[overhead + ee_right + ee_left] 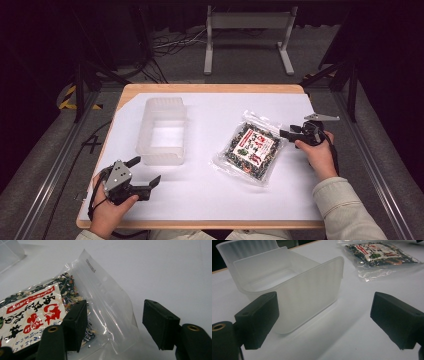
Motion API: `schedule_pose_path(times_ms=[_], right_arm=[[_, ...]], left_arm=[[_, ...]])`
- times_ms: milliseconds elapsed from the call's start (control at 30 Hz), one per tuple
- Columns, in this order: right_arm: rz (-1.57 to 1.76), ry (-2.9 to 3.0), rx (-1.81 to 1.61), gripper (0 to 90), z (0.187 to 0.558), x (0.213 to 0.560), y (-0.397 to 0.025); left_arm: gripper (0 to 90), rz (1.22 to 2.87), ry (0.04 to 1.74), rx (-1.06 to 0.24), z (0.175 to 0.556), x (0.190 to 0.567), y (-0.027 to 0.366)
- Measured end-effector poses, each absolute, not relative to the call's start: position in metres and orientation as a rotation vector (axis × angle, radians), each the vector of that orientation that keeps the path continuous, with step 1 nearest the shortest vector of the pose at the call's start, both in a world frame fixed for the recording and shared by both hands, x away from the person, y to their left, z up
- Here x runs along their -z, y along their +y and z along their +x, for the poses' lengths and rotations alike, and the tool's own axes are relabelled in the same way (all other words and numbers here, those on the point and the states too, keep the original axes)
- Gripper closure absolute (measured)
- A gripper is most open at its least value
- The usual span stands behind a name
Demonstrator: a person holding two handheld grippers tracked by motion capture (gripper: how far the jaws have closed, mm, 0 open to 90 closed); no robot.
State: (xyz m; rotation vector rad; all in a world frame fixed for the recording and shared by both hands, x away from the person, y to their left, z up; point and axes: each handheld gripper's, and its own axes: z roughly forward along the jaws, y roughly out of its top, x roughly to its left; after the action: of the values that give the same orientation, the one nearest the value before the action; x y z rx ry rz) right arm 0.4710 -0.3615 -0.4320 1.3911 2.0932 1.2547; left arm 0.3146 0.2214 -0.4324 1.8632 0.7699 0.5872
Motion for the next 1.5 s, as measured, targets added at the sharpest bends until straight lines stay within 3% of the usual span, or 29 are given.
schedule_pose_path(times_ms=[667,1000,1167,1267,1400,1500], right_arm=[[1.463,2.146,-1.224,41.5,0.475,0.442,-0.358],[1.396,2.208,-1.158,70.5,0.47,0.434,-0.354],[1.37,2.213,-1.11,74.7,0.468,0.431,-0.349],[1.348,2.203,-1.098,83.9,0.467,0.429,-0.349],[1.334,2.2,-1.095,89.7,0.467,0.429,-0.349],[1.302,2.198,-1.07,90.0,0.466,0.426,-0.347]], left_arm=[[9.4,1.887,0.742,-0.579,0.313,0.433,0.217],[9.7,1.885,0.738,-0.564,0.313,0.433,0.217],[9.8,1.891,0.728,-0.556,0.313,0.433,0.216],[9.8,1.892,0.729,-0.554,0.313,0.434,0.216],[9.6,1.882,0.728,-0.527,0.314,0.435,0.216],[8.0,1.865,0.712,-0.499,0.316,0.437,0.216]])
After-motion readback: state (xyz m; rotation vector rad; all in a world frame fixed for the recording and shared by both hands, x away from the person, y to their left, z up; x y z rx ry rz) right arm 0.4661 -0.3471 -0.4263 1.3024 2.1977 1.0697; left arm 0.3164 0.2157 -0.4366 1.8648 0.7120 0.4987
